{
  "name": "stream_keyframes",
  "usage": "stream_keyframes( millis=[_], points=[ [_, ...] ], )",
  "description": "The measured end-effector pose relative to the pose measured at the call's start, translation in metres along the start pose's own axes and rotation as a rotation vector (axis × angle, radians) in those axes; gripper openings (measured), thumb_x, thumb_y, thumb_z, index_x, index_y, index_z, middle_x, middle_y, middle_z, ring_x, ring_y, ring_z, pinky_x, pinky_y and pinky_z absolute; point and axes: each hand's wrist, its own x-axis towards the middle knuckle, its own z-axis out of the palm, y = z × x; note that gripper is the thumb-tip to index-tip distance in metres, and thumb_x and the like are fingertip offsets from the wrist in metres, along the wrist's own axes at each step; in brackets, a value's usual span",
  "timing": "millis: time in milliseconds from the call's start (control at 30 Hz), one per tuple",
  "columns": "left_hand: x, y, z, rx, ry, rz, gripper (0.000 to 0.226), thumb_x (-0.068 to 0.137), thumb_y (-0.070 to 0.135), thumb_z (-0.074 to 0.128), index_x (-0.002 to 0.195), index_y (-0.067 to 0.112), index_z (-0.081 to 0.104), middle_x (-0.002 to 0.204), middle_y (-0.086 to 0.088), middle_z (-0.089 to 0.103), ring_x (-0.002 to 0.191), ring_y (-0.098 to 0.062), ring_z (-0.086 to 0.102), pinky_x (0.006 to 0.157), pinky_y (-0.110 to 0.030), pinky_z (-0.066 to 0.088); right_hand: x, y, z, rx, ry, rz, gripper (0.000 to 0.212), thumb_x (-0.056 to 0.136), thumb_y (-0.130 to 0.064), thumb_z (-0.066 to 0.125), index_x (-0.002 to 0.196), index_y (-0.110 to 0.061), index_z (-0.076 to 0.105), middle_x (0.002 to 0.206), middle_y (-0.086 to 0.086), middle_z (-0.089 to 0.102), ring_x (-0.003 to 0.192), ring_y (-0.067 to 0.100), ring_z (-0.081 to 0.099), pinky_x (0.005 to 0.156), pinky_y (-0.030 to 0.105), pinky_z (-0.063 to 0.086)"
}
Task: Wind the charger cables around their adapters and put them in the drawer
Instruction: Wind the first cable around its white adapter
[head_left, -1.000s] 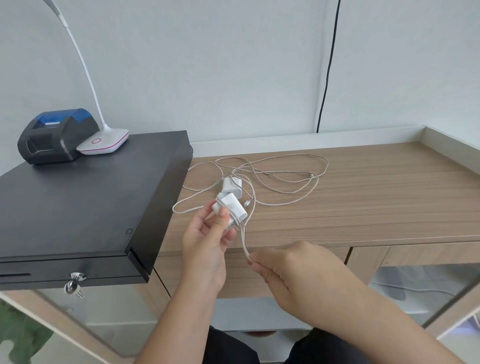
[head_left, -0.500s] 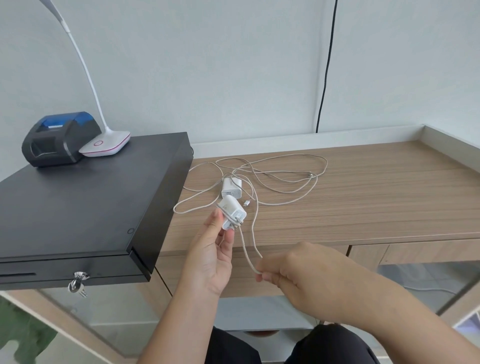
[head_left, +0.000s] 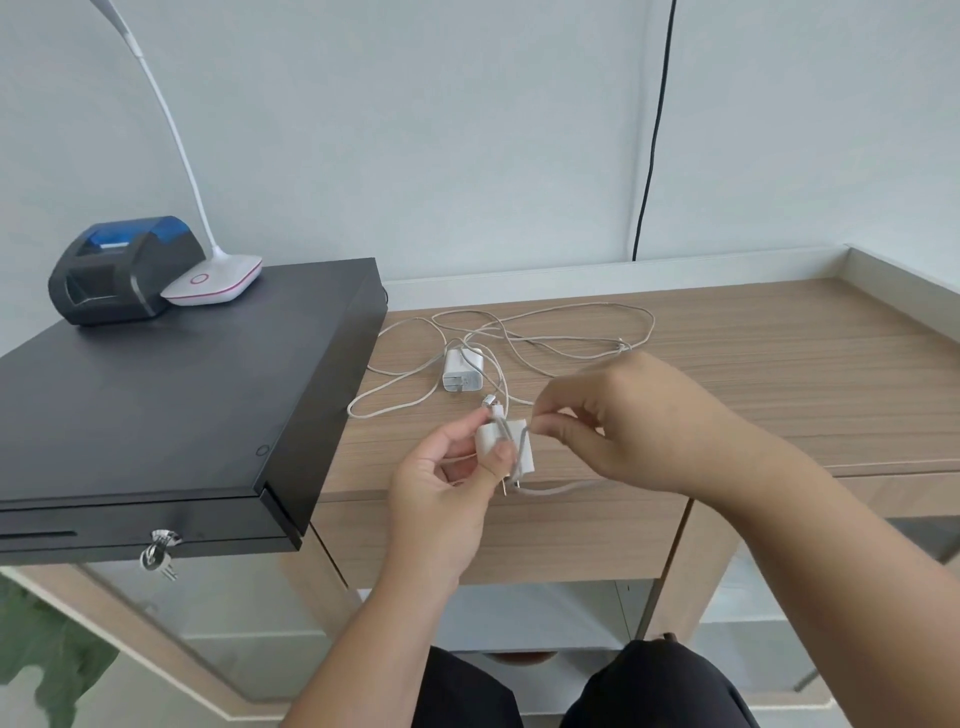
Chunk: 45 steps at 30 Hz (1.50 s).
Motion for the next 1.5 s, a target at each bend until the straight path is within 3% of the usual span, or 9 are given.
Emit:
stream_keyframes(
  millis=[233,400,533,700,767,833,1000,1267,1500],
  points=[
    [0.000,0.013,-0.010,0.043,-0.108,0.075,0.028,0.087,0.013,0.069,0.111,0.028,0.068,0.089,0.010,0.076,0.084,-0.002,0.068,0.075,-0.017,0.052,0.018,0.015,0.017,0.160,0.196,-0.021,0.021,0.089,-0.040,0.060,0.084,-0.022,0.071,0.061,-0.014,0.047,0.054,-0.001,0.043,0.051,0.025,0.039],
    [0.001,0.014,-0.014,0.013,-0.182,0.092,0.033,0.087,0.028,0.068,0.119,0.027,0.066,0.099,0.005,0.074,0.093,-0.005,0.067,0.080,-0.021,0.052,0.021,0.013,0.036,0.343,0.302,-0.003,0.009,0.088,-0.021,0.068,0.086,-0.013,0.071,0.083,-0.003,0.064,0.071,-0.006,0.056,0.067,0.010,0.039],
    [-0.001,0.016,-0.015,0.002,-0.231,0.088,0.033,0.087,0.027,0.066,0.120,0.026,0.064,0.084,0.012,0.073,0.084,-0.009,0.068,0.077,-0.033,0.059,0.020,0.010,0.038,0.383,0.303,0.000,0.009,0.088,-0.017,0.068,0.085,-0.010,0.072,0.077,-0.006,0.067,0.066,-0.011,0.053,0.062,0.005,0.033],
    [0.002,0.011,-0.025,-0.014,-0.293,0.099,0.042,0.080,0.031,0.072,0.121,0.033,0.065,0.094,0.008,0.071,0.084,-0.017,0.069,0.070,-0.039,0.060,0.021,0.011,0.031,0.516,0.306,0.061,0.018,0.074,-0.023,0.080,0.070,-0.007,0.072,0.062,-0.001,0.061,0.051,-0.003,0.047,0.054,0.008,0.030],
    [0.004,0.011,-0.029,-0.025,-0.349,0.081,0.050,0.073,0.034,0.074,0.122,0.037,0.064,0.094,0.007,0.070,0.081,-0.018,0.067,0.066,-0.032,0.056,0.021,0.014,0.027,0.637,0.246,0.144,0.024,0.067,-0.032,0.083,0.066,-0.012,0.071,0.057,0.015,0.058,0.051,0.022,0.044,0.049,0.032,0.033],
    [0.007,0.014,-0.035,-0.001,-0.403,0.072,0.054,0.071,0.032,0.076,0.122,0.043,0.063,0.092,0.007,0.068,0.078,-0.016,0.066,0.068,-0.028,0.053,0.023,0.019,0.022,0.664,0.161,0.200,0.030,0.060,-0.039,0.085,0.063,-0.015,0.069,0.058,0.024,0.053,0.052,0.029,0.037,0.050,0.039,0.029],
    [0.018,0.026,-0.039,0.132,-0.504,0.089,0.058,0.072,0.038,0.076,0.125,0.050,0.057,0.094,0.013,0.065,0.088,-0.016,0.069,0.080,-0.035,0.055,0.037,0.027,-0.007,0.617,-0.084,0.273,0.033,0.052,-0.034,0.090,0.062,-0.014,0.066,0.049,-0.002,0.040,0.050,0.011,0.033,0.049,0.024,0.025],
    [0.033,0.038,-0.037,0.226,-0.549,0.148,0.055,0.078,0.031,0.075,0.128,0.046,0.056,0.102,0.004,0.063,0.100,-0.020,0.069,0.087,-0.033,0.055,0.056,0.035,-0.060,0.440,-0.499,0.277,0.016,0.071,-0.034,0.081,0.082,-0.025,0.073,0.058,0.002,0.045,0.056,0.014,0.038,0.057,0.026,0.029],
    [0.045,0.050,-0.022,0.498,-0.392,0.440,0.050,0.088,0.012,0.069,0.126,0.042,0.057,0.103,0.021,0.053,0.111,-0.001,0.058,0.080,-0.022,0.055,0.043,0.037,-0.078,0.240,-0.506,0.331,0.010,0.079,-0.043,0.073,0.076,-0.033,0.074,0.045,-0.010,0.033,0.046,0.007,0.030,0.055,0.025,0.026]
  ],
)
